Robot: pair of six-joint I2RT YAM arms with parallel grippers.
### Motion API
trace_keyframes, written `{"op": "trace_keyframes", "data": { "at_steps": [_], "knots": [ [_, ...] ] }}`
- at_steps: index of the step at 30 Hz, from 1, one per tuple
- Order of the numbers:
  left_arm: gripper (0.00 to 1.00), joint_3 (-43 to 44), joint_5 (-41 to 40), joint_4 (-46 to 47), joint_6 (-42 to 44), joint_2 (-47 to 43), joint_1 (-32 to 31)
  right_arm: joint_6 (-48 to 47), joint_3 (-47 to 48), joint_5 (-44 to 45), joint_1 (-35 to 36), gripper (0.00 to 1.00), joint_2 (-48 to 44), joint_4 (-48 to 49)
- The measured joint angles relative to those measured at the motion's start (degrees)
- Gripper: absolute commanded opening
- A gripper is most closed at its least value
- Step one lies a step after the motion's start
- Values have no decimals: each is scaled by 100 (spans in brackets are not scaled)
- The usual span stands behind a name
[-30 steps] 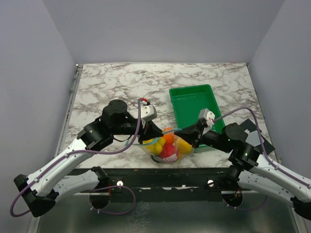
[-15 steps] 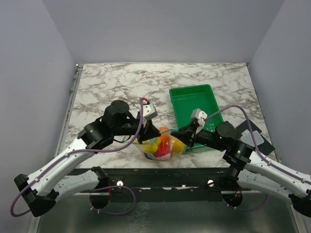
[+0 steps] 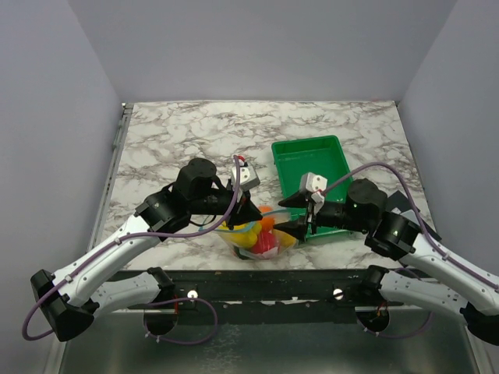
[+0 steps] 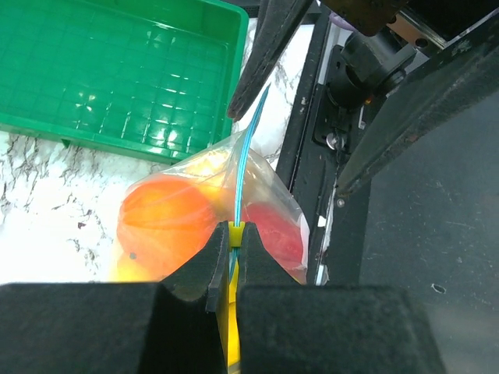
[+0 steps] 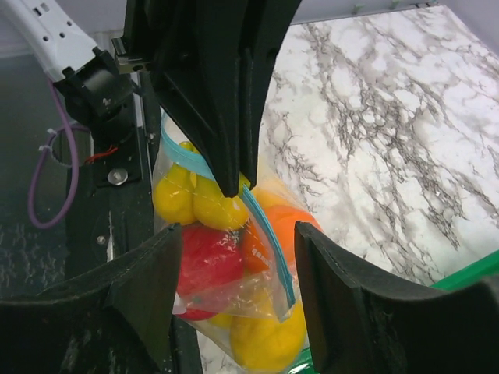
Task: Place the food in the zip-top bag and seal the zipper
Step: Zip the zipper food storage bag at the center of the board.
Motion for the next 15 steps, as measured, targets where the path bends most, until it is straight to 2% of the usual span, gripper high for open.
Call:
{"op": "trace_keyframes", "data": {
  "at_steps": [9,15],
  "knots": [
    [0,-2,245,-26,4,4,0,-835,1093,-516,0,65,986,-1145],
    [0,-2,326,-44,4,4,0,-1132,1228,-737,0,61,1357,-1458]
  ]
}}
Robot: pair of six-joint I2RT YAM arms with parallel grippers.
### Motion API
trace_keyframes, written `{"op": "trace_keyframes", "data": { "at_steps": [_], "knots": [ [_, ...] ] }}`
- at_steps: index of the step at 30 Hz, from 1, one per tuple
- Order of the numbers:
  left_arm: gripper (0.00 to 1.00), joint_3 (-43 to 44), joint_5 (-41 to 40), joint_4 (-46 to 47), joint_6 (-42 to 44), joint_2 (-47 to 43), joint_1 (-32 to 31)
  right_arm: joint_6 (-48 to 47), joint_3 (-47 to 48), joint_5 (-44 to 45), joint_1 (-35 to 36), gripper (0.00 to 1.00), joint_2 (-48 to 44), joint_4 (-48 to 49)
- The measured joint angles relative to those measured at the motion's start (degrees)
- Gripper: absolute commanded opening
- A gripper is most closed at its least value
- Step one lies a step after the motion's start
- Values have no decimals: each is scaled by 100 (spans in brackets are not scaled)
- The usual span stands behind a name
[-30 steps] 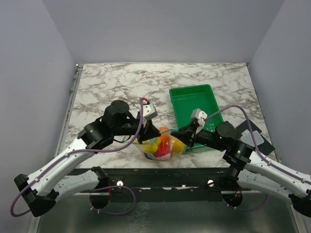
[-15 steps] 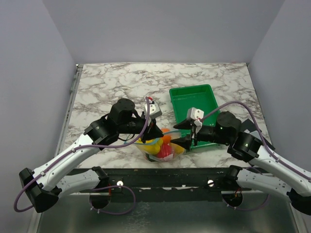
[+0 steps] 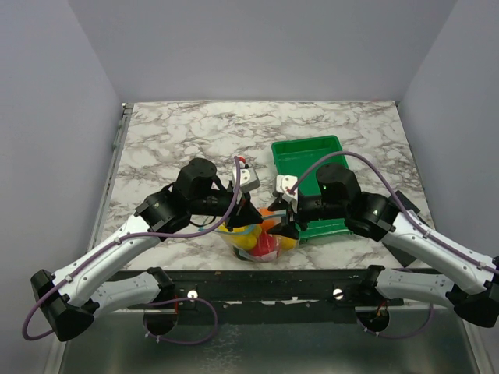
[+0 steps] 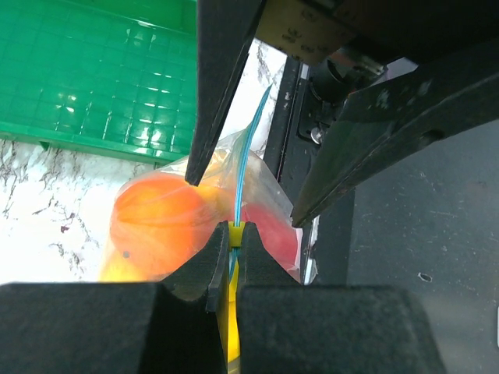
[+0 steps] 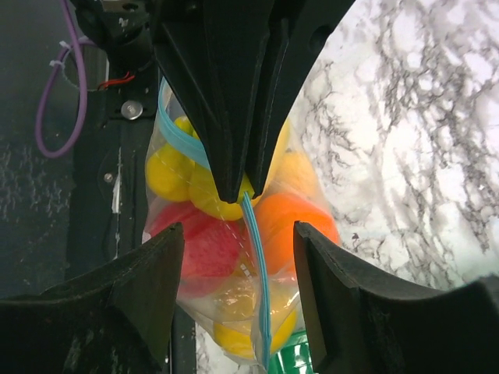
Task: Place the food in the zip-top bag and seal the zipper
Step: Zip the zipper food storage bag at the center of the board.
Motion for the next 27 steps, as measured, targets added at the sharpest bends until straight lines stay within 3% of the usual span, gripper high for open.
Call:
{"op": "trace_keyframes", "data": {
  "at_steps": [3,8,9,14,17,23,27],
  "knots": [
    [0,0,2,-2,2,-7,0,-31,-7,-79,0,52,125,-63],
    [0,0,4,-11,11,-31,0,-63,-28,-170,0,7,181,-61],
    [2,0,11,-17,11,-33,0,-63,-35,-177,0,2,181,-59],
    [31,-2,33,-83,-2,-68,-7,-42,-79,-177,-24,1,177,-11],
    [40,-2,-59,-74,-50,-133,-7,-42,-166,-179,-26,1,133,-24],
    [43,52,-501,-50,-378,-437,-7,-39,-352,-184,-26,1,-61,-20],
    [39,70,-684,-22,-634,-623,-4,-39,-435,-181,-26,1,-136,-15]
  ]
}}
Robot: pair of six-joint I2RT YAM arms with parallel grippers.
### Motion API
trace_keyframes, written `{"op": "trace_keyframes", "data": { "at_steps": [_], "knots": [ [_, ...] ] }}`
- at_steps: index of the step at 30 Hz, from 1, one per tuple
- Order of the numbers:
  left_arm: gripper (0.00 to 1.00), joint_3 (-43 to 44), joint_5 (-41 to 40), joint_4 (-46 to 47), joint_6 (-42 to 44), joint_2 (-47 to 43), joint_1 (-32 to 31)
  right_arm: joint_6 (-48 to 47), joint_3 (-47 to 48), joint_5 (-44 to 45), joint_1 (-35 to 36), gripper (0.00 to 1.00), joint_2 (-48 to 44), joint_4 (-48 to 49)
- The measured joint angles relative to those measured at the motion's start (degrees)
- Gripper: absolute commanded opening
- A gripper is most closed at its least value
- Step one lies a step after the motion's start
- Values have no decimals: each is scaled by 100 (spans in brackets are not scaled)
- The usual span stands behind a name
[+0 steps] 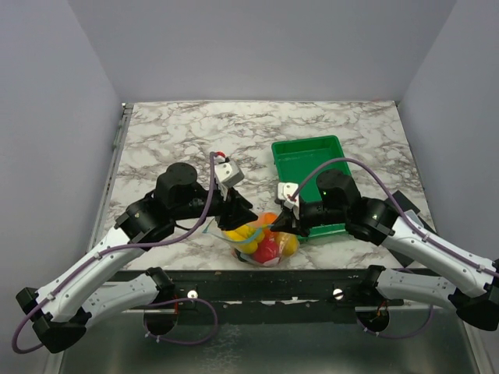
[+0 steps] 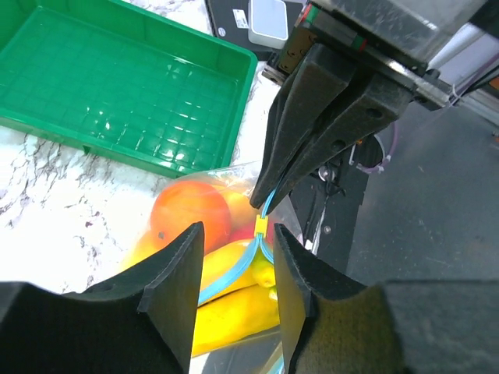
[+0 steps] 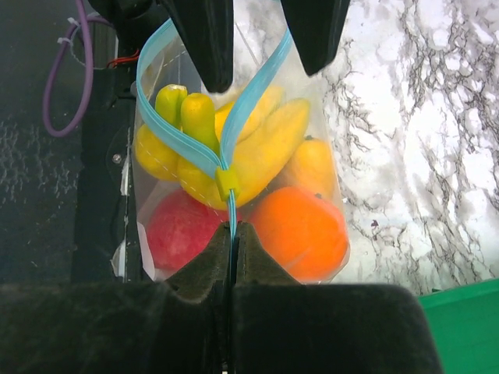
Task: Place the food in the zip-top bag and seal the zipper
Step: Zip the zipper food storage bag at the center of the board, then adjust the fake fruit in the zipper food storage bag.
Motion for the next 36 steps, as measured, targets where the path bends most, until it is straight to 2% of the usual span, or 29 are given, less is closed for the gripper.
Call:
{"op": "trace_keyframes", "data": {
  "at_steps": [2,7,11,25,36],
  "knots": [
    [35,0,-98,-7,-151,-114,0,0,-26,0,0,1,-2,4],
    [15,7,-367,-258,-317,-286,0,2,-76,0,0,1,-50,15],
    [9,7,-546,-680,-409,-289,0,17,-127,2,0,1,-146,66],
    [10,-33,-319,-1182,-433,-50,0,103,-267,157,0,1,-483,304],
    [13,-656,402,-763,-564,188,0,216,-389,203,0,1,-614,474]
  ]
}}
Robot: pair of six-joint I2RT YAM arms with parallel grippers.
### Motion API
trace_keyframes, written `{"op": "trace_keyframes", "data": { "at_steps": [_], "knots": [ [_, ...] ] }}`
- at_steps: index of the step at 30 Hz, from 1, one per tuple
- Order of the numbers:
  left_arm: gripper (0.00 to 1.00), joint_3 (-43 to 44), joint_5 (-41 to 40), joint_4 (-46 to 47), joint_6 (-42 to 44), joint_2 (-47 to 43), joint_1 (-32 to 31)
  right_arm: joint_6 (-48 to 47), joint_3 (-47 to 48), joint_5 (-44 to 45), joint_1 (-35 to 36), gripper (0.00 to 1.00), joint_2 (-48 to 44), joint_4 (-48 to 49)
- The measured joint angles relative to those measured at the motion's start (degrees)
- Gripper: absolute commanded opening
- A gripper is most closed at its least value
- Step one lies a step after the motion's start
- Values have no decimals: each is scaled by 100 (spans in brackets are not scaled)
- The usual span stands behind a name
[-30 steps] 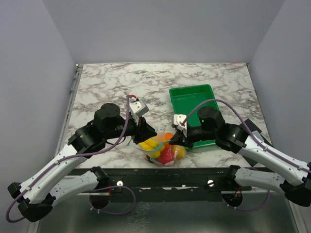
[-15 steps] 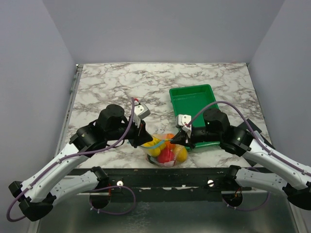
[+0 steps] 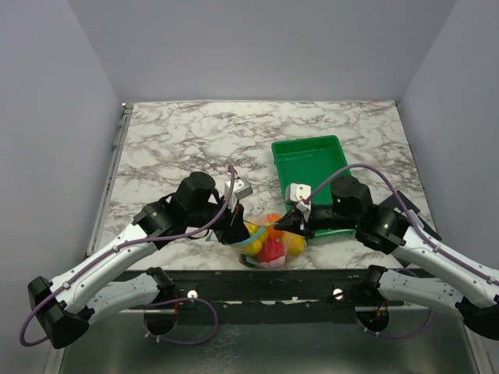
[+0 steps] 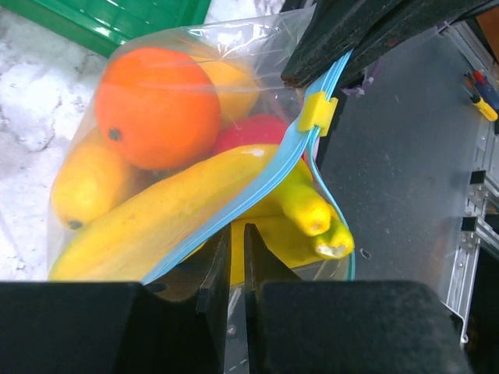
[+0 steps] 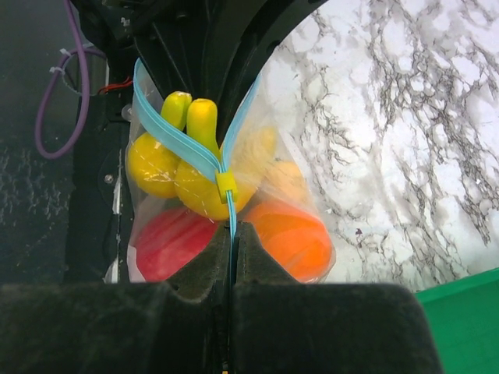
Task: Place the food in the zip-top bag and seal the zipper
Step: Adjust the fake fruit in the zipper food storage bag.
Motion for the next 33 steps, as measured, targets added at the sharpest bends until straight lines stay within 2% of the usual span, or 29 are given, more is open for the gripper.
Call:
{"op": "trace_keyframes", "data": {
  "at_steps": [12,21,33],
  "knots": [
    [26,-457,459,909,-439,-127,0,229,-350,-4,0,1,-160,341],
    [28,-870,588,1707,-835,4,-55,330,-409,-2,0,1,-175,431],
    [28,-925,341,2439,-1019,579,-555,407,-470,46,-2,1,-446,153]
  ]
}}
